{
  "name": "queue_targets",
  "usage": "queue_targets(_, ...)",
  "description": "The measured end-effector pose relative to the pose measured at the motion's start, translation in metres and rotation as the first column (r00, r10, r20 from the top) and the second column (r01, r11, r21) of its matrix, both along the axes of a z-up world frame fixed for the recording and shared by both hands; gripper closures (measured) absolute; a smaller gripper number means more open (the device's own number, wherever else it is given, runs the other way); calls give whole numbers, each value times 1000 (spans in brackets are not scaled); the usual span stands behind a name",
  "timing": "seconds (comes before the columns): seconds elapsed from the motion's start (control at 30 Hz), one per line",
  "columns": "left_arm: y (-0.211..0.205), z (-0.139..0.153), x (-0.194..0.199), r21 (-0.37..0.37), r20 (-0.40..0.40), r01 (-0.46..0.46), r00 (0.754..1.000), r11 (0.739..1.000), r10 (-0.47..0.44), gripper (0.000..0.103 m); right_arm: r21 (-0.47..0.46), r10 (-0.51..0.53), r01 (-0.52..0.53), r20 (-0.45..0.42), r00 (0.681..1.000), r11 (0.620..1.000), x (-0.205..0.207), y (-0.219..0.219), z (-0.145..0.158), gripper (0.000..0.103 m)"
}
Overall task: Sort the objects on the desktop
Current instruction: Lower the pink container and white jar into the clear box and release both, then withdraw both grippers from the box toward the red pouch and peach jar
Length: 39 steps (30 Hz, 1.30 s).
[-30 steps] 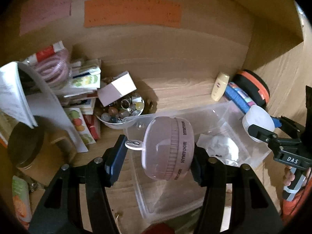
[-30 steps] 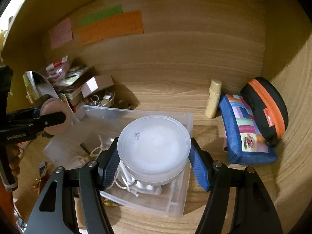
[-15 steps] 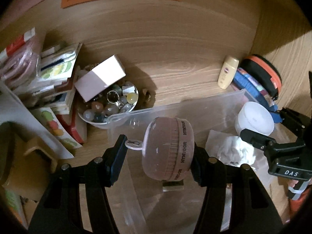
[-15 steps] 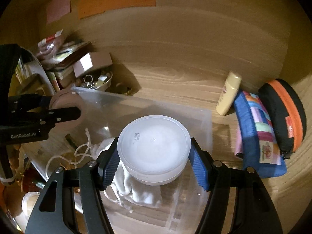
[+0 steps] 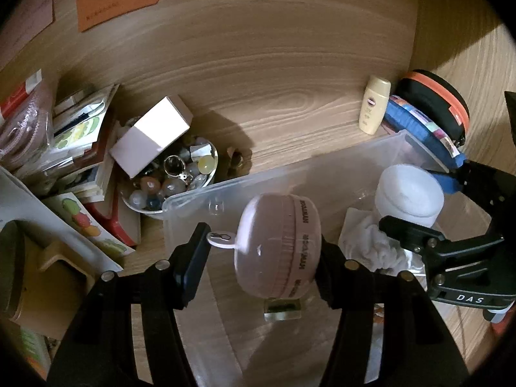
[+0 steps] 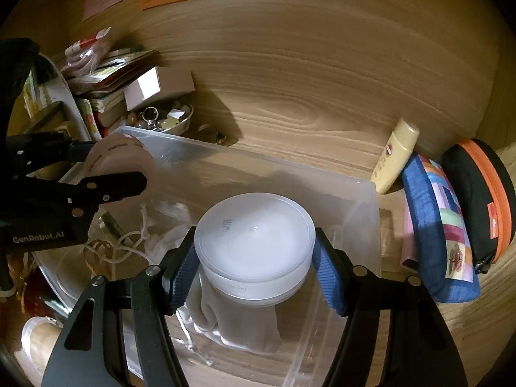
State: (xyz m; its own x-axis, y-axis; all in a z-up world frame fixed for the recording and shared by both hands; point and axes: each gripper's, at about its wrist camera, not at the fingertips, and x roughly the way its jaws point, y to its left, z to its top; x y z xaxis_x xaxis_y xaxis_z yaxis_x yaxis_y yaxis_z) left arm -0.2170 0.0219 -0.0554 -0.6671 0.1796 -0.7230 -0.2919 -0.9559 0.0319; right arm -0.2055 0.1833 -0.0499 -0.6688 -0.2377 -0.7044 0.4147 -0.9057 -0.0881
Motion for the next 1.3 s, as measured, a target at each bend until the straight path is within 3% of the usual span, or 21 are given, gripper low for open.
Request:
queue_targets(0.1,-1,-1,-2,3,16,0,1000,1000,0,45,5,1,-1,-4,1000,1000,0,0,1,40)
queue_targets(0.33,6,-4,1,-67,-5,-5,1000,998,4,44,39,8,-7,-32,999,999,2,-3,2,40)
queue_targets(0.47,4,-5,2,-57,-1,-8,1000,998,8,43,39,13,-11,-41,999,999,3,-2,2,39)
queue_targets(0.6,5,-3,5,-66,-24,-15,1000,998,13,30,26,7,-5,-59,998,1000,6,-1,4,29)
queue_targets(0.7,5,-2,7,-70,-39,-16,999,997,13,28,16,10,-9,-59,998,1000,7,-1,4,23)
queue_targets(0.97,-1,1,14,-37,-21,-14,1000,999,13,26,-3,-18,18,-36,999,1000,10,4,6,17)
queue_targets(1.1,-2,12,26,-44,-60,-24,998,999,21,16,-19,-30,29,-65,997,999,17,9,18,17)
queue_targets(1.3,-10,36,49,-27,-123,-34,992,999,31,10,-28,-44,41,-109,993,999,35,14,35,15)
